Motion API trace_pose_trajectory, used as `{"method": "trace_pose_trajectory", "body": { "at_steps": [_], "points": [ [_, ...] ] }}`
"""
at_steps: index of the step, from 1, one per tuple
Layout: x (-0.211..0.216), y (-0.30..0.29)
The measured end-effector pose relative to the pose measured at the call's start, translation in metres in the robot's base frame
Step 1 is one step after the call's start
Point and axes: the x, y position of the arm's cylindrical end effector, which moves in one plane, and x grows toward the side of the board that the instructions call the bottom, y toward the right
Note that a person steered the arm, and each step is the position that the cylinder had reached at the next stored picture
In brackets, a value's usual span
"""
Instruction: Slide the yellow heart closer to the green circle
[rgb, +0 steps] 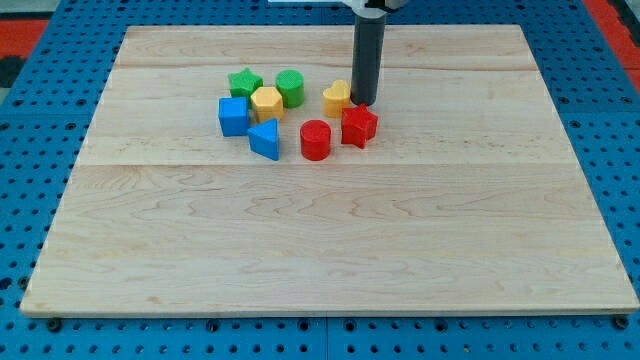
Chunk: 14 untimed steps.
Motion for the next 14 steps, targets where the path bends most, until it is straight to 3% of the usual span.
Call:
{"method": "trace_pose_trajectory", "body": {
  "at_steps": [5, 7, 14],
  "points": [
    [0.007, 0.010],
    [0.020, 0.052],
    [0.017, 0.038]
  ]
}}
